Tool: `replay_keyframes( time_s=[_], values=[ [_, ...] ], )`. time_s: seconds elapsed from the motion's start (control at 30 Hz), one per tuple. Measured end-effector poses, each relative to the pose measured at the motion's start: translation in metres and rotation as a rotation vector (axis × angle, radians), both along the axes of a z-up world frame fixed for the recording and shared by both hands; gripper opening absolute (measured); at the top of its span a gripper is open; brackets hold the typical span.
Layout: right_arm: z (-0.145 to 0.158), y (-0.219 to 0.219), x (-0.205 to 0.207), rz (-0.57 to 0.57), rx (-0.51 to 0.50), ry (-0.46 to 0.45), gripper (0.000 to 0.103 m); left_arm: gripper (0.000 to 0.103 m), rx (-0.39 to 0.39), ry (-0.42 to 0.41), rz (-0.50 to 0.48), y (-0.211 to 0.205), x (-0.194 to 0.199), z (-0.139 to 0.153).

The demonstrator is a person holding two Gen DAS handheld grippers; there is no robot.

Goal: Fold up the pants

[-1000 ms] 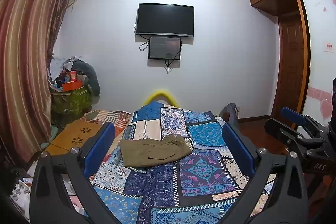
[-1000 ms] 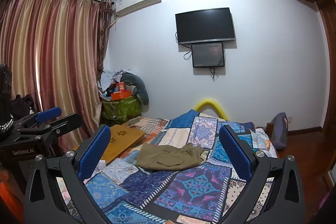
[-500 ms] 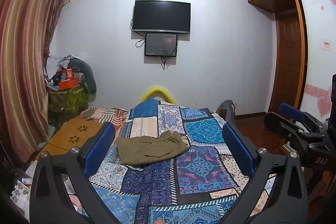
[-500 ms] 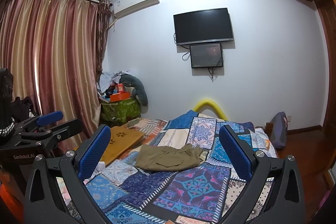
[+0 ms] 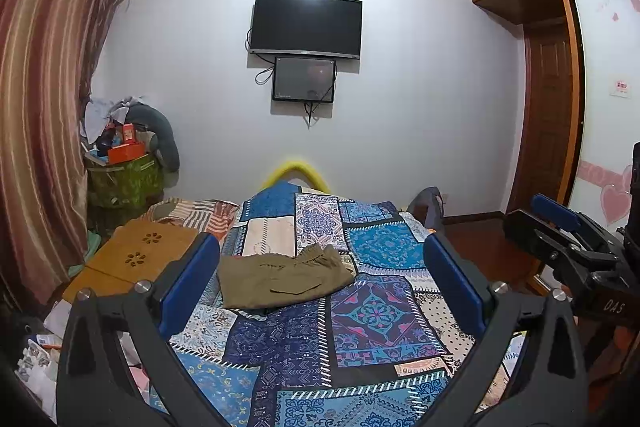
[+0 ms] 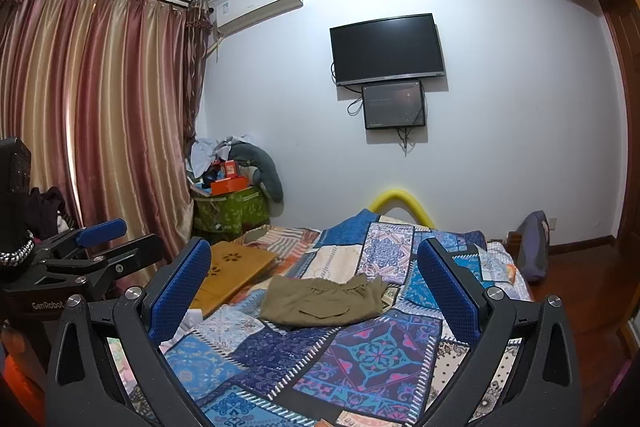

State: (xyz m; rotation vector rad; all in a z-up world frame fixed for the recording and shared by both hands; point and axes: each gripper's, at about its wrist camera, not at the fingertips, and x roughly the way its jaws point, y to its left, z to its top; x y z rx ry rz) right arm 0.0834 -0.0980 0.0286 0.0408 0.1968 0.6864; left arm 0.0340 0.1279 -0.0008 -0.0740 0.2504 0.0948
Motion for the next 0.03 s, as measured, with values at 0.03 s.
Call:
replay_keyframes(
  time_s=[0.03],
  values=[
    [-0.0001, 0.0001, 0.0, -0.002, -0.001, -0.001, 0.103, 0.103, 0.001, 0.002, -0.001, 0.0001, 0.0007, -0.0005]
  ],
)
